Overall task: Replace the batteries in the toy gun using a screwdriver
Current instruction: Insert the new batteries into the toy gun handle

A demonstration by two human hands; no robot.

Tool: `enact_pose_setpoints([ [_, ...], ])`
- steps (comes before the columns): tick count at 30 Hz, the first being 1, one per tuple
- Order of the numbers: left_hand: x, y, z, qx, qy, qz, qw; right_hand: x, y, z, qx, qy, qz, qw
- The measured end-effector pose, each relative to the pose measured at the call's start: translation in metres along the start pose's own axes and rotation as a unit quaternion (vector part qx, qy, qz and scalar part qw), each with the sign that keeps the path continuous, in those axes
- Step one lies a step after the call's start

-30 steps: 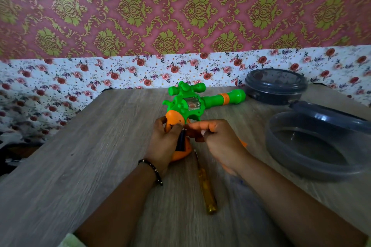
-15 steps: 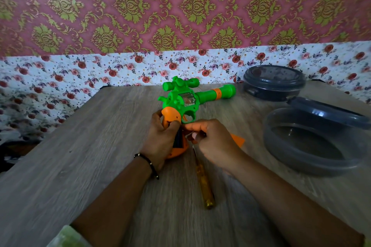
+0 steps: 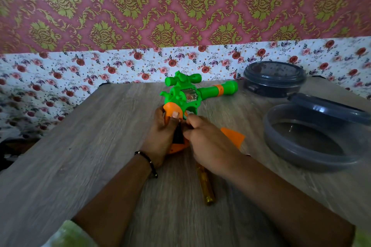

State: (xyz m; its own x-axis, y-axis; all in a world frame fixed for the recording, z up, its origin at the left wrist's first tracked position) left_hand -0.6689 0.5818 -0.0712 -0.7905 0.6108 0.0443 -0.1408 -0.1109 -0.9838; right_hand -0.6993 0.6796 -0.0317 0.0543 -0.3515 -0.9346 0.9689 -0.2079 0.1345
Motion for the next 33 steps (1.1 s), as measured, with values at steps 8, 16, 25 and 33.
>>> enact_pose_setpoints([
  [8,-0.002,0.009,0.005,-0.013,-0.006,-0.018,1.000,0.005,-0.015,0.007,0.004,-0.004,0.092,0.996],
  [16,-0.004,0.012,0.010,-0.058,-0.019,-0.039,0.997,-0.003,-0.033,0.004,0.086,-0.081,0.240,0.963],
  [25,-0.004,0.014,0.010,-0.070,-0.024,-0.031,0.997,0.005,-0.035,0.004,0.111,-0.072,0.258,0.957],
  [33,-0.006,0.015,0.010,-0.054,-0.013,0.002,0.998,0.003,-0.039,0.005,0.110,-0.066,0.243,0.961],
])
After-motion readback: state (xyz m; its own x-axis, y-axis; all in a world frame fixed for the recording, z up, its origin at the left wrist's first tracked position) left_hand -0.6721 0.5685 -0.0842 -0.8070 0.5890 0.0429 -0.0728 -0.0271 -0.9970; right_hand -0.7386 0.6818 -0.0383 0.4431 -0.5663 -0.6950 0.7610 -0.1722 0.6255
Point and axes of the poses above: each hand's wrist, its own z-axis towards the middle knuckle, its own x-axis out of the palm, y = z × x, the point moved 8 cm from there along z, towards the middle knuckle, and after that the axes turned 4 degrees about -y, right-handed, at the moved point
